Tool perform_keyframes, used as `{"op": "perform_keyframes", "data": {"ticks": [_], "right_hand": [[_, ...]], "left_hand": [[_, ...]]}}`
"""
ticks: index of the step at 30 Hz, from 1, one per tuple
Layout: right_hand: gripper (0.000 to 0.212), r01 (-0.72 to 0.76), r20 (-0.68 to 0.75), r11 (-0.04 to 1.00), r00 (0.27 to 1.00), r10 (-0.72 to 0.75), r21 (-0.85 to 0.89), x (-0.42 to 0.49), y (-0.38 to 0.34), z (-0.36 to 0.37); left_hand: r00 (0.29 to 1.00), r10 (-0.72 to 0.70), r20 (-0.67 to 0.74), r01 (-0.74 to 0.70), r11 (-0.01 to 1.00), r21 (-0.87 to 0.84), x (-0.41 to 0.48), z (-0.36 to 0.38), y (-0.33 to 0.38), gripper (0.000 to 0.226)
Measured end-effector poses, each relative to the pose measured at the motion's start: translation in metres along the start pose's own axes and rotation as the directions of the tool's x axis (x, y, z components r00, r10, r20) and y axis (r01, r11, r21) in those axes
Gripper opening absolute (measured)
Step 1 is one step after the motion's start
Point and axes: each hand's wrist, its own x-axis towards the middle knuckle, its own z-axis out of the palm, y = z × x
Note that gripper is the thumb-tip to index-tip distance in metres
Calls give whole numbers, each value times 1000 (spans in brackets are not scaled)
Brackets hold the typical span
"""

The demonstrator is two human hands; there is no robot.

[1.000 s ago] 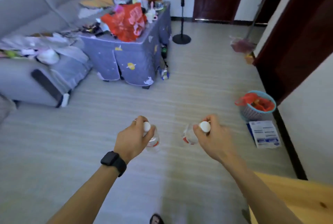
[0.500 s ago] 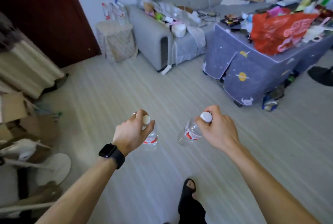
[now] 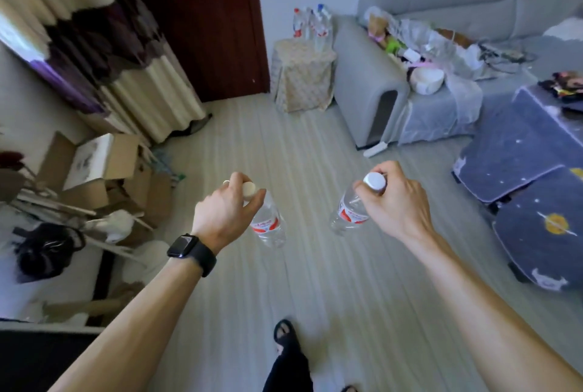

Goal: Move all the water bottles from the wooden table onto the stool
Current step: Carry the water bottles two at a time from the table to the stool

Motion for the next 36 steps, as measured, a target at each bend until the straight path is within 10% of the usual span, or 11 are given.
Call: {"op": "perform_keyframes", "data": {"ticks": [24,36], "right_hand": [[30,-55,60,996,996,59,-65,412,-85,146],[32,24,175,999,984,-17,-41,703,-136,215]], "left_hand": [[973,148,176,-156,987,32,468,25,-12,39],[994,2,113,-4,1000,23,754,38,-10,37]]}}
